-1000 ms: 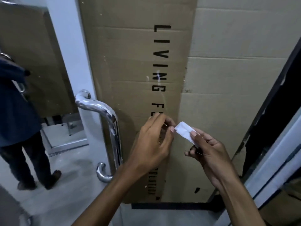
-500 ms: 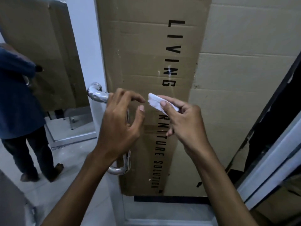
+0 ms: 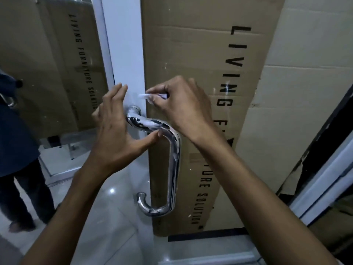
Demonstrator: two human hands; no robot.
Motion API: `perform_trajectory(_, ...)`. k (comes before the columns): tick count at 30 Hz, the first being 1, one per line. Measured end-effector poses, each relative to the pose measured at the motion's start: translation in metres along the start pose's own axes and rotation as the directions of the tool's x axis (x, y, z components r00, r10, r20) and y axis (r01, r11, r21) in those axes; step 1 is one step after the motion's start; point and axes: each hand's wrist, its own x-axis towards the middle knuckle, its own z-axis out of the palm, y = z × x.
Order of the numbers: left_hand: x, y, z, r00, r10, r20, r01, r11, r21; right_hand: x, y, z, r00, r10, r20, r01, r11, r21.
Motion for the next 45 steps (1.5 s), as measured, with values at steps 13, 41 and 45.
perform_trajectory(13,0.011,-0.04,0.019,0.994,0.102,-0.033,-0.104,0.992,-0.071,0.038,-0.023,0.036,0.969,-0.003,0.245,0.047,0.984,-0.174)
perform_trajectory(41,0.05,-0.078,0.053,0.993,0.111,0.024,-0.103,0.97,-0.221,0.056,-0.006,0.03,0.91,-0.124,0.396,0.252,0.923,-0.29)
perform_trajectory(45,0.052,-0.08,0.054,0.993,0.11,0.041,-0.098,0.97,-0.223,0.055,-0.012,0.04,0.914,-0.164,0.371,0.301,0.887,-0.349)
